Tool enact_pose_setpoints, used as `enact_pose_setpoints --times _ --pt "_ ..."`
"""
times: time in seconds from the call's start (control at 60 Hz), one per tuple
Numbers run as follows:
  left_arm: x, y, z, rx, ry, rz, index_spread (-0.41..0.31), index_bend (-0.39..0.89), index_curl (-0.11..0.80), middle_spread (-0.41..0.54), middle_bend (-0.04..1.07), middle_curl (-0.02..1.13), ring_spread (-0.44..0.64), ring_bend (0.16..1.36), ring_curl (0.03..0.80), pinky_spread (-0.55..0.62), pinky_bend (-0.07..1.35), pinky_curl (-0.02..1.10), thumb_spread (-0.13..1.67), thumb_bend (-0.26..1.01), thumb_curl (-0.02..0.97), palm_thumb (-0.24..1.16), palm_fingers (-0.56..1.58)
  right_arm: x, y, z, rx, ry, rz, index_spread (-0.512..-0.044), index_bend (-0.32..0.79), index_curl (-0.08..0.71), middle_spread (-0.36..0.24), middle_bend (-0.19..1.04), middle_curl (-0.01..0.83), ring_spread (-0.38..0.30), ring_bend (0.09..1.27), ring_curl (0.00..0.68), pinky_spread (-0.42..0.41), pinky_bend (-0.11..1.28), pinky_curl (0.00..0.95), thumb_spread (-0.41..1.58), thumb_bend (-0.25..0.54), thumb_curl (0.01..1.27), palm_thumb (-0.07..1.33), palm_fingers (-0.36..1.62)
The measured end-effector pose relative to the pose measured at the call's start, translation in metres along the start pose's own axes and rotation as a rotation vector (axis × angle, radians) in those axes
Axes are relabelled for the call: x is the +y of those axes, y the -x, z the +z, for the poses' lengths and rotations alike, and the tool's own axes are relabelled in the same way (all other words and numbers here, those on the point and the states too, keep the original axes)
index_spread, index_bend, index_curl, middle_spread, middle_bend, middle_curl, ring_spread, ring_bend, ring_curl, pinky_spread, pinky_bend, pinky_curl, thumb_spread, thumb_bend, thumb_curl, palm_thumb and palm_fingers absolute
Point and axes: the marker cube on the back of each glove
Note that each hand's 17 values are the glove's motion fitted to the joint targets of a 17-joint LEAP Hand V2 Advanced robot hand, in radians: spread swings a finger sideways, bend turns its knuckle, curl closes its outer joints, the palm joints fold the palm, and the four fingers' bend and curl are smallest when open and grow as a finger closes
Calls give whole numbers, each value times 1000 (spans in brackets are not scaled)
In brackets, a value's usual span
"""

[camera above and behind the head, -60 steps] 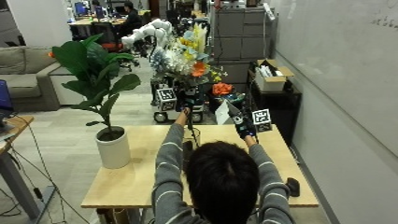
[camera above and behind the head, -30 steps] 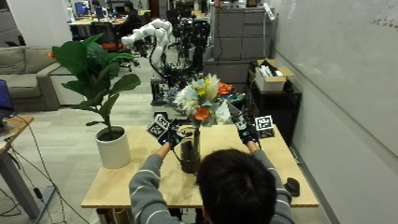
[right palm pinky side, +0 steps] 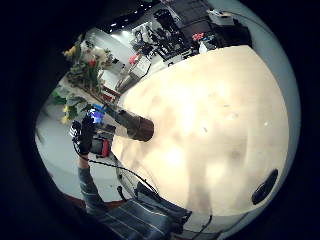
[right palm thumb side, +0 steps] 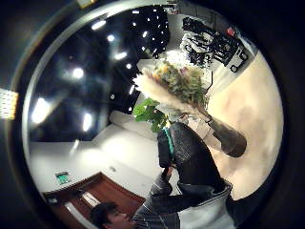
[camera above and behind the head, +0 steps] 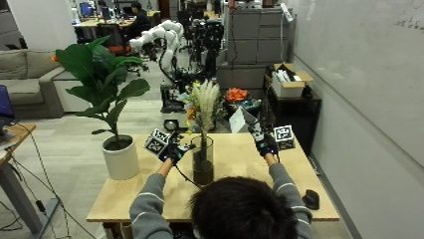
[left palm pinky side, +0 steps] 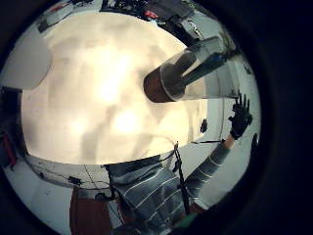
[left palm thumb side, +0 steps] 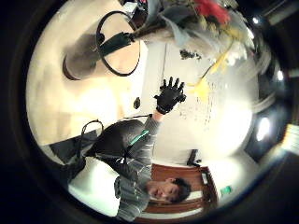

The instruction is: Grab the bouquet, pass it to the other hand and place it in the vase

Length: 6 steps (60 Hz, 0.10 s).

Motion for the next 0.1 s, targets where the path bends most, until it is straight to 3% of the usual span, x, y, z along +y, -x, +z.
enact_pose_setpoints --times 0.017,0.05,0.1 --pt "2 -3 1 7 -7 -7 94 45 83 490 133 180 544 413 245 536 250 286 752 -41 367 239 -305 3 7 2 -50 25 -45 -458 131 166 -103 178 276 88 464 293 285 577 348 1111 -21 361 512 -30" --pt "3 -2 0 -21 -76 -100 93 49 78 492 135 174 547 412 244 534 244 285 751 -41 366 239 -299 2 6 3 -26 15 -86 -458 130 167 -103 177 275 88 467 294 285 576 348 1111 -21 360 512 -28" --pt "3 2 -3 -15 -122 -83 93 52 71 488 138 169 548 408 243 531 244 287 753 -40 363 241 -284 -5 -8 2 74 -30 -82 -457 128 168 -102 181 278 88 467 294 285 574 347 1111 -22 360 513 -27"
